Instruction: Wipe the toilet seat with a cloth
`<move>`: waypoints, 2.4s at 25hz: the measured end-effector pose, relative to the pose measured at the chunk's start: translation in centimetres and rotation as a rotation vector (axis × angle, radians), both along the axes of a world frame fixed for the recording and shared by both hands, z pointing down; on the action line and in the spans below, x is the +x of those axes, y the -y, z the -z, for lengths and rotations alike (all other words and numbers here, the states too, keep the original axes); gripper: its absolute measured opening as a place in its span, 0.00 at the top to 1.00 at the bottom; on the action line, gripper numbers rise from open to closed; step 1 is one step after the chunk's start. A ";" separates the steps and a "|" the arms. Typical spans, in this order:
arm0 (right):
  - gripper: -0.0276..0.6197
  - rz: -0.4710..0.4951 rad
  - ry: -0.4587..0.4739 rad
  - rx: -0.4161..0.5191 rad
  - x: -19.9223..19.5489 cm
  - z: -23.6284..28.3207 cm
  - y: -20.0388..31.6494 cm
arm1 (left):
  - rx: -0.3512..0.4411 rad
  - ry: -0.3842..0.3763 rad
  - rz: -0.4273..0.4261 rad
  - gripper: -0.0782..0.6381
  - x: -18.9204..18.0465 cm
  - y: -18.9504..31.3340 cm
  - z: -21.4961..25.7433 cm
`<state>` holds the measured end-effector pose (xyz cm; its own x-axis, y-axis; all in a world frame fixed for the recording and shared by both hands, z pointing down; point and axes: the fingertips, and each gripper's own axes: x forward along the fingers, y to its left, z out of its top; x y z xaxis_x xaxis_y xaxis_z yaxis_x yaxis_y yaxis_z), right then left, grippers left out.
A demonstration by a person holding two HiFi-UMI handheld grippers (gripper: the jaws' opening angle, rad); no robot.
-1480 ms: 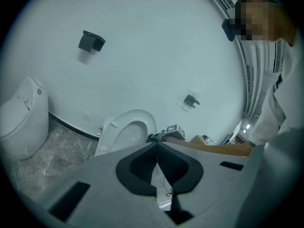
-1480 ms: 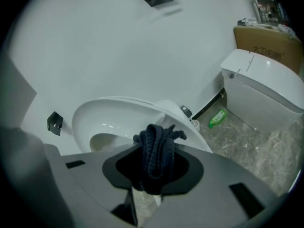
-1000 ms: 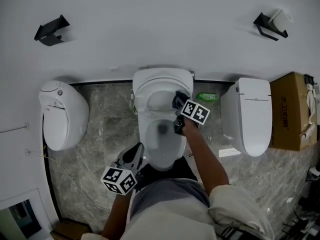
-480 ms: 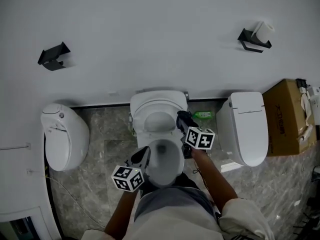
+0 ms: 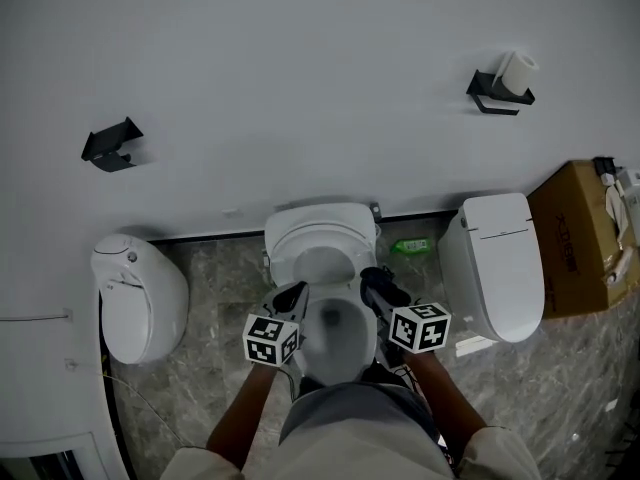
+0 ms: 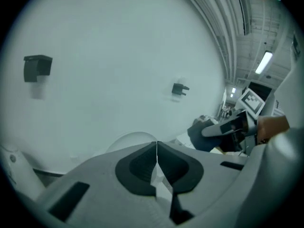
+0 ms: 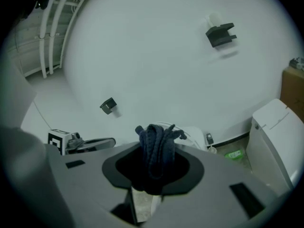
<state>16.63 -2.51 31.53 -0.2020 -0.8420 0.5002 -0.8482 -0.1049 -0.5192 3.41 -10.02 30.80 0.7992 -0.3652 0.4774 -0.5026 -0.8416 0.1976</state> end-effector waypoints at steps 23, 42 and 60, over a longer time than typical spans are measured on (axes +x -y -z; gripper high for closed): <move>0.81 -0.149 0.109 -0.087 0.9 -1.3 -7.4 | 0.438 0.651 -0.360 0.65 7.4 12.6 -9.5; 0.81 -0.144 0.183 -0.103 -2.2 -1.4 -7.8 | 0.265 0.408 -0.373 0.66 5.9 6.5 -7.4; 0.81 -0.173 0.185 -0.175 -5.2 -3.0 -12.5 | 0.002 0.159 -0.469 0.70 -0.5 -6.5 -6.5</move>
